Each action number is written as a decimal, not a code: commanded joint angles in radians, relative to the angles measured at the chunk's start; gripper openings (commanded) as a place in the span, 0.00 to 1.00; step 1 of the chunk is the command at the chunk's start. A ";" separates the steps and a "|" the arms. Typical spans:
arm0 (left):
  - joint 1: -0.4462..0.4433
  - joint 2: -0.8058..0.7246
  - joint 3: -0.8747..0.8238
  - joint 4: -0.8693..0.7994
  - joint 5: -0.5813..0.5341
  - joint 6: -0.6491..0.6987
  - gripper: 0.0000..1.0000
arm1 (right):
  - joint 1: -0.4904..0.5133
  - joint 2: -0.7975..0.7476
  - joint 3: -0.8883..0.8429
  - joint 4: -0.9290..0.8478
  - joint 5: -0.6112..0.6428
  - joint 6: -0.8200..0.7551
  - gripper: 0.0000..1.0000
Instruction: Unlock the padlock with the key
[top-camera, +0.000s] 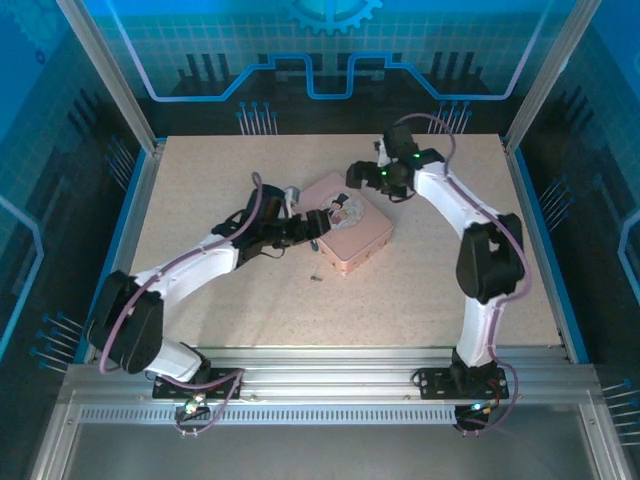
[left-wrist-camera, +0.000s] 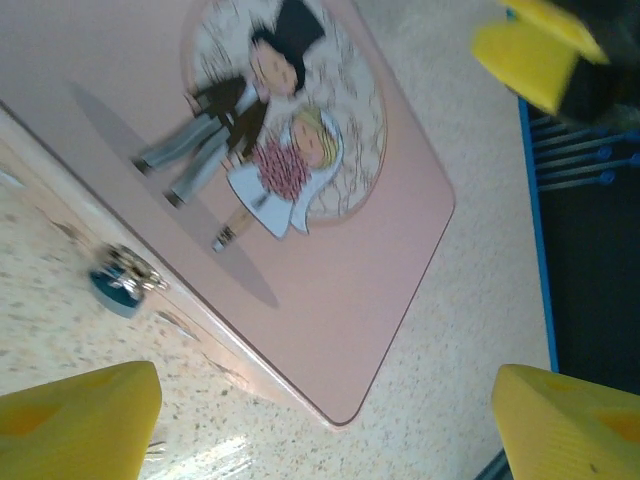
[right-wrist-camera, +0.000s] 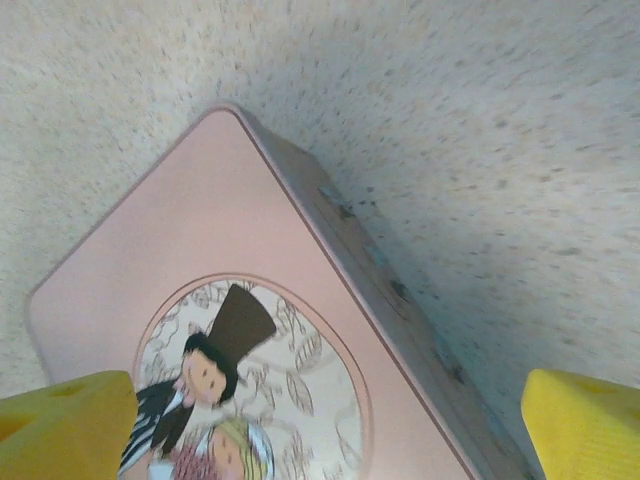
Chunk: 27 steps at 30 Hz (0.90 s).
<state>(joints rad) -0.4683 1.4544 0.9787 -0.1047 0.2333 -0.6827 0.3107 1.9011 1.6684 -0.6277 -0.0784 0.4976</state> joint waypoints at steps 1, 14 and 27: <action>0.066 -0.010 0.081 -0.129 -0.010 0.099 0.90 | -0.027 -0.145 -0.110 -0.035 0.019 0.027 1.00; 0.203 0.477 0.630 -0.323 0.072 0.276 0.99 | -0.011 -0.567 -0.728 0.225 -0.142 0.277 1.00; 0.201 0.594 0.665 -0.350 0.191 0.290 0.90 | 0.048 -0.407 -0.797 0.452 -0.212 0.394 0.94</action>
<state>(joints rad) -0.2691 2.1059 1.6958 -0.4442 0.3634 -0.4107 0.3470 1.4307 0.8314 -0.2516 -0.2558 0.8585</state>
